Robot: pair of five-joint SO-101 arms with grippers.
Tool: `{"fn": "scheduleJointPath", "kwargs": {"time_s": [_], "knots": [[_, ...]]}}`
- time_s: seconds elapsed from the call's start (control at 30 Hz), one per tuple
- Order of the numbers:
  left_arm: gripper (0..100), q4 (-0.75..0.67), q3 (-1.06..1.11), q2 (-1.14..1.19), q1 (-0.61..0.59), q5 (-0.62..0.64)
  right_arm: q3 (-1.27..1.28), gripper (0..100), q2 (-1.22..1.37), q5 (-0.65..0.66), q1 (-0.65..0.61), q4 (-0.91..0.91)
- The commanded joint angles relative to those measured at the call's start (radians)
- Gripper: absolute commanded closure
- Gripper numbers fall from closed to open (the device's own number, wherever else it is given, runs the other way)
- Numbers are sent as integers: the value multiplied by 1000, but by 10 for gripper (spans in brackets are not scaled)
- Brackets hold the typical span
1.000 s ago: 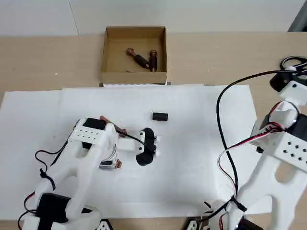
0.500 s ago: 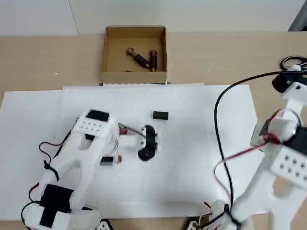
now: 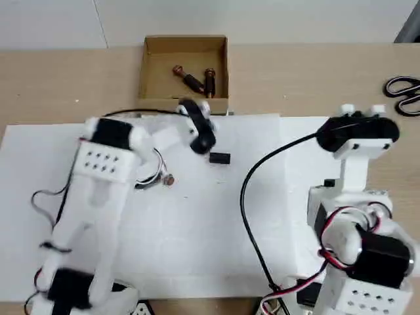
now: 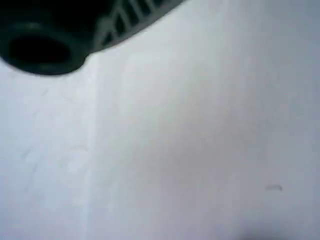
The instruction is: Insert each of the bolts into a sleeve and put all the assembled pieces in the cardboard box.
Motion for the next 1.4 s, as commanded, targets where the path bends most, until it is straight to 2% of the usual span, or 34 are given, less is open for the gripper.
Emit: {"fn": "scheduleJointPath", "kwargs": {"time_s": [0.0, 0.13, 0.23, 0.43, 0.67, 0.83, 1.0, 1.13, 1.23, 1.37], "knots": [[994, -6, -51, -172, 3, 104, 21, 994, -30, 6, -12, 1], [992, -37, -51, -288, -5, 299, 63, 995, -48, 5, -13, -7], [992, -34, -51, -358, 0, 400, 63, 995, -61, 5, -50, -7], [994, -81, -50, -445, 2, 520, 71, 995, -160, 3, -248, -35], [994, -249, -47, -562, 3, 844, 195, 995, -295, -3, -478, -99], [994, -275, -5, -603, 3, 1043, 333, 995, -341, -183, -532, -153], [994, -284, 68, -651, 5, 1238, 387, 995, -343, -259, -702, -321], [994, -324, 117, -687, 5, 1316, 476, 995, -343, -259, -762, -440], [994, -353, 150, -709, 5, 1338, 499, 995, -343, -259, -786, -472], [994, -385, 202, -721, 14, 1339, 500, 995, -341, -258, -895, -498]]}}
